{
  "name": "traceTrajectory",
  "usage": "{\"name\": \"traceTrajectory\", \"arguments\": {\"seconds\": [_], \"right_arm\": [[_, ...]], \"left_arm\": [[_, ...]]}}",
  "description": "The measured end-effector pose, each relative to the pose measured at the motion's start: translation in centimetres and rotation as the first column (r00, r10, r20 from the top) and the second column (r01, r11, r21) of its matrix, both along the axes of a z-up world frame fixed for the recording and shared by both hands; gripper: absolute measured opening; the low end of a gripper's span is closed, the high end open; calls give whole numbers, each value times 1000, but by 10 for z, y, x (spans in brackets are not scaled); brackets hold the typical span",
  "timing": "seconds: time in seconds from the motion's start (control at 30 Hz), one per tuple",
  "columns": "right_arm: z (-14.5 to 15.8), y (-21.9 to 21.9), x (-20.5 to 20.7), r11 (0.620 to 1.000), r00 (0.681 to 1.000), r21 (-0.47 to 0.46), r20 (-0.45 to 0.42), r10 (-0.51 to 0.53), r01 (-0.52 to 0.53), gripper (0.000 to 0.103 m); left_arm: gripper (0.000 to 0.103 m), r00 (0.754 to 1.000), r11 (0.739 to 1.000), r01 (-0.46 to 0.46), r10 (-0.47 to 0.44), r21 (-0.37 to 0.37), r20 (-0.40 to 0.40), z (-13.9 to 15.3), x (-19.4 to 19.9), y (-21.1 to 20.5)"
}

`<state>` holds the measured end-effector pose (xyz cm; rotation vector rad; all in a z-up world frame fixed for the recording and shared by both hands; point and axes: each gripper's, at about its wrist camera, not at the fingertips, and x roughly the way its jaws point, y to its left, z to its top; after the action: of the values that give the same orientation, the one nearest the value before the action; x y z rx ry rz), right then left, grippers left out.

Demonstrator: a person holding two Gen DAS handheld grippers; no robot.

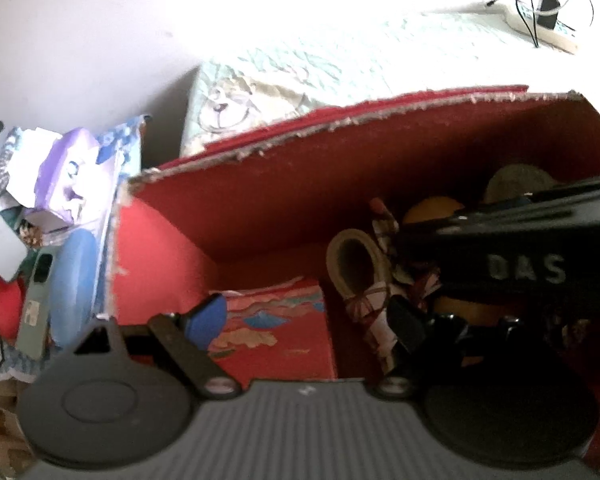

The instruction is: Organize objects

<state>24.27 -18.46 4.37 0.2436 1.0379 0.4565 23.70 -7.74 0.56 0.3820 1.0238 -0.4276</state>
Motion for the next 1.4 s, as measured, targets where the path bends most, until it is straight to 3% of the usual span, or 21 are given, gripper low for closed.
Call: {"name": "traceTrajectory", "arguments": {"seconds": [0.17, 0.3, 0.8, 0.93, 1.03, 1.17, 1.4], "right_arm": [[18, -12, -27, 997, 998, -51, 37, -55, 57, 45], [31, -17, -53, 996, 995, -66, 74, -60, 65, 45], [56, -21, -131, 996, 985, -60, 163, -52, 62, 48], [57, -21, -153, 995, 985, -90, 167, -34, 50, 60], [50, -23, -164, 994, 991, -107, 130, -11, 25, 61], [34, -25, -174, 992, 998, -126, 62, -19, 26, 60], [11, -32, -175, 990, 997, -128, -55, -59, 51, 60]], "left_arm": [[92, 1000, 999, -7, 8, -33, 28, 21, -13, 8], [96, 1000, 994, -11, 13, -110, 23, 40, -30, 22], [99, 997, 986, -19, 32, -164, 74, 72, -108, 52], [99, 999, 987, -36, 39, -158, 19, 69, -126, 59], [99, 997, 989, -59, 53, -133, -47, 59, -135, 63], [99, 987, 996, -75, 67, -45, -147, 31, -144, 61], [99, 971, 997, -75, 78, 21, -226, 2, -151, 58]]}}
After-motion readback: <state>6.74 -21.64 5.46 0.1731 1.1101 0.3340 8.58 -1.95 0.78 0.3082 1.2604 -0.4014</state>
